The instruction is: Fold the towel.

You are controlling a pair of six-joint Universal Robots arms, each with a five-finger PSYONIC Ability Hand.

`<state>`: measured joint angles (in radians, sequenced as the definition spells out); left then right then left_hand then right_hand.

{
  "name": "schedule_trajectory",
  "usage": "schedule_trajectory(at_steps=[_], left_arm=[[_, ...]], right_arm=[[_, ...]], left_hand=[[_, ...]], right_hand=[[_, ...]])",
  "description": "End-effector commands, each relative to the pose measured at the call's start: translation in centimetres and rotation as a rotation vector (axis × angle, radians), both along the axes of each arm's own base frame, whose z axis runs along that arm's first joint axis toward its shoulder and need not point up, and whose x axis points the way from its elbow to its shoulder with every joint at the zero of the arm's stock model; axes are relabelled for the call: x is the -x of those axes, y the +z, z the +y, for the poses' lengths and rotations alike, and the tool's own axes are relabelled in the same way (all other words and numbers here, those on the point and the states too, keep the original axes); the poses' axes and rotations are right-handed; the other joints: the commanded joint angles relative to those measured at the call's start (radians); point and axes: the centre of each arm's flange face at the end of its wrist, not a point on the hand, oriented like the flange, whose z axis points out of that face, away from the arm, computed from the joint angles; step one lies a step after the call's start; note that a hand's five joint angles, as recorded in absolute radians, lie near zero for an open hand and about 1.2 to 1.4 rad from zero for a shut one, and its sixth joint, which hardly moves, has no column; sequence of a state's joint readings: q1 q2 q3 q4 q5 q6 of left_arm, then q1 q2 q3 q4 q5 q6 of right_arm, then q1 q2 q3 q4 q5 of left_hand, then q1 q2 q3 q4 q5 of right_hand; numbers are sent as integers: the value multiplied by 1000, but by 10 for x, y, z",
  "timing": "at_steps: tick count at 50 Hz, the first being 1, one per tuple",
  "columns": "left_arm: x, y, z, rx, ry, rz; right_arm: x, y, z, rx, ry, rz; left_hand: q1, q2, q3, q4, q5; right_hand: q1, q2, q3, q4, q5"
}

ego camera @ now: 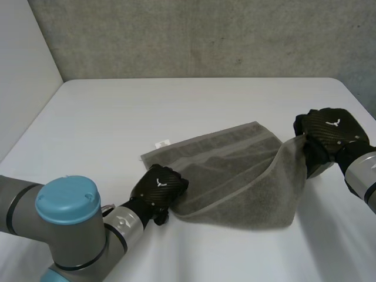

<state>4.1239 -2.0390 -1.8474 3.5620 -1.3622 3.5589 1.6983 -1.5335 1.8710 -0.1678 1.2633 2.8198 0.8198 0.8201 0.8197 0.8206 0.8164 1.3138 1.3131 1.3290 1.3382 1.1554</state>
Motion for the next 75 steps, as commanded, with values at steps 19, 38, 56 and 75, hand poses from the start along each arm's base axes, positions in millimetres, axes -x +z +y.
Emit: schedule_trajectory(at_steps=[19, 38, 56, 75], left_arm=[[13, -4, -18, 18, 2, 14], [27, 9, -14, 47, -38, 35], [37, 7, 4, 34, -92, 27], [46, 7, 5, 35, -103, 43]], right_arm=[[18, -7, -19, -57, -121, -119], [12, 35, 25, 19, 75, 217], [-12, -35, 20, -66, 224, 342], [-46, 13, 3, 24, 216, 91]], left_hand=[[-43, -43, -43, -43, -214], [-66, -66, -66, -67, -237], [-69, -69, -69, -70, -240], [-295, -295, -295, -296, -466]], right_hand=[[-226, -225, -241, -250, -242], [-967, -967, -983, -992, -984], [-929, -929, -945, -954, -945], [83, 83, 67, 58, 66]])
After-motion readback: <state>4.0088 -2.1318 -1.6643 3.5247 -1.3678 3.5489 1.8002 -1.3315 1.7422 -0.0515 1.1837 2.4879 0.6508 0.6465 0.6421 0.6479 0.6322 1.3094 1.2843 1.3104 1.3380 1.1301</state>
